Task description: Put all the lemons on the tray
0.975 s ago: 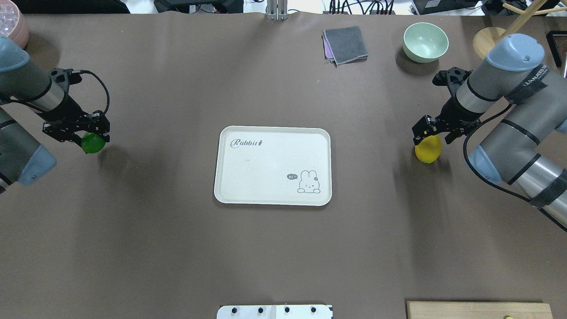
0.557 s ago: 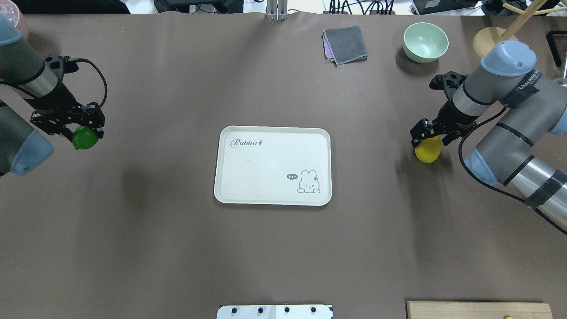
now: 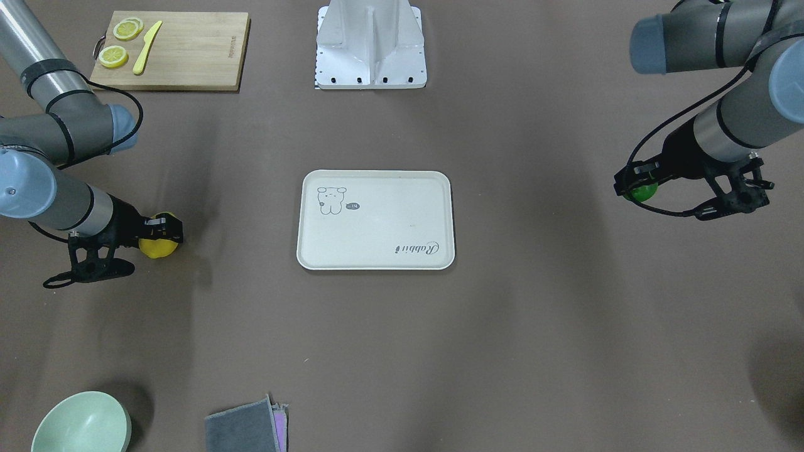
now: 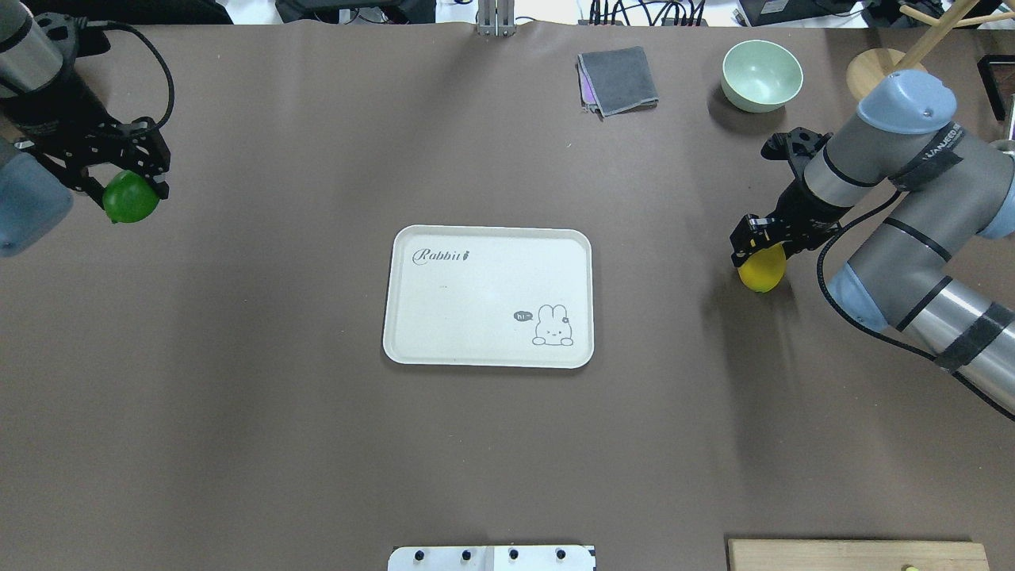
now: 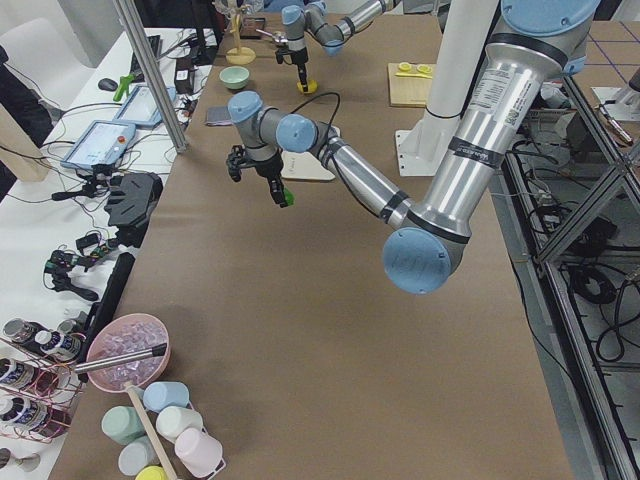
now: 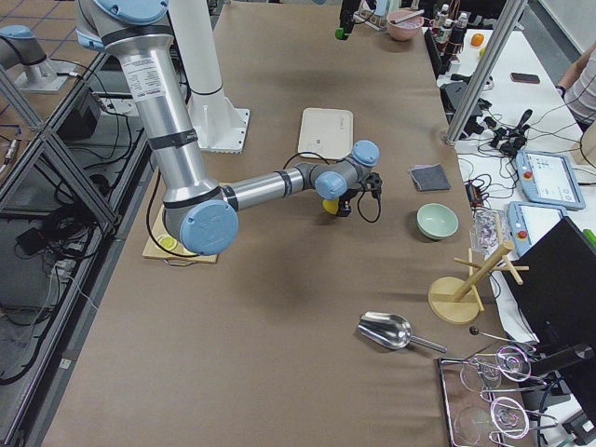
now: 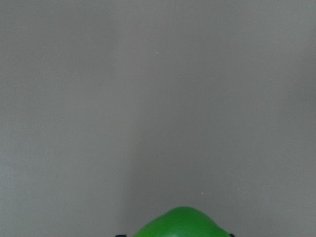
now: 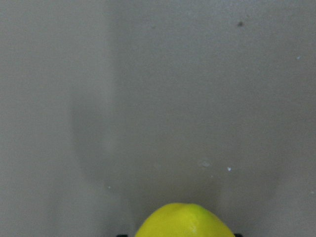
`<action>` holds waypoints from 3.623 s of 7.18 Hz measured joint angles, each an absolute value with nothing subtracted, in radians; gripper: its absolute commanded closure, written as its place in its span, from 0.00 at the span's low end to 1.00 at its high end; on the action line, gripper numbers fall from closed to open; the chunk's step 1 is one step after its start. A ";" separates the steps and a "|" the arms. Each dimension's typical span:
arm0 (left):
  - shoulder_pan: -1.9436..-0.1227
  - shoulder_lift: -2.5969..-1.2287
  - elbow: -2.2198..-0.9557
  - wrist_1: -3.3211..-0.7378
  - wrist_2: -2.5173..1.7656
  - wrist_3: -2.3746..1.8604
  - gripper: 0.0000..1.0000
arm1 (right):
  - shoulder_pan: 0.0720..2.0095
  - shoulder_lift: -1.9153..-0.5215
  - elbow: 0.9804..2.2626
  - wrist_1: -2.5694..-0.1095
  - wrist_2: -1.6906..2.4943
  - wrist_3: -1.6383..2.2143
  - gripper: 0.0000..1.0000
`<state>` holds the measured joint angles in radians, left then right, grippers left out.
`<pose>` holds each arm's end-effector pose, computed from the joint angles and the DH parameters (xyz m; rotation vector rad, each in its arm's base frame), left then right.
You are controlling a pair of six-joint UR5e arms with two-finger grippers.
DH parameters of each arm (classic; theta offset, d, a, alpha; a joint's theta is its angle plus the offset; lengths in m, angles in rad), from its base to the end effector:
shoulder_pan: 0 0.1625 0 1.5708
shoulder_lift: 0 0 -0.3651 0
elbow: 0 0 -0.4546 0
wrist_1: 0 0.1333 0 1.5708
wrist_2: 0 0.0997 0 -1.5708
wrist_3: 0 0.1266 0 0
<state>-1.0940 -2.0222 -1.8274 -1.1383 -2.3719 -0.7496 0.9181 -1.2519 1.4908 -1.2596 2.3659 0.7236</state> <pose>0.2490 -0.5743 0.2531 -0.2450 0.8012 -0.1463 -0.3834 -0.5722 0.4251 -0.0897 -0.9278 -0.1529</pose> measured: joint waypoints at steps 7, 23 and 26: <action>-0.956 -2.212 -1.723 -1.164 -2.365 -1.025 1.00 | 0.752 -1.154 1.718 -1.145 2.204 0.698 0.85; -0.750 -2.365 -1.568 -1.364 -2.234 -1.404 1.00 | 0.489 -1.113 1.714 -0.980 1.695 0.606 0.02; -0.702 -2.413 -1.509 -1.408 -2.196 -1.490 1.00 | 0.494 -1.112 1.714 -0.974 1.690 0.609 0.01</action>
<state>-0.7016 -2.4126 -1.5088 -1.4077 -2.1957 -1.4904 0.4935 -1.1122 1.7141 -0.9743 1.6898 0.6089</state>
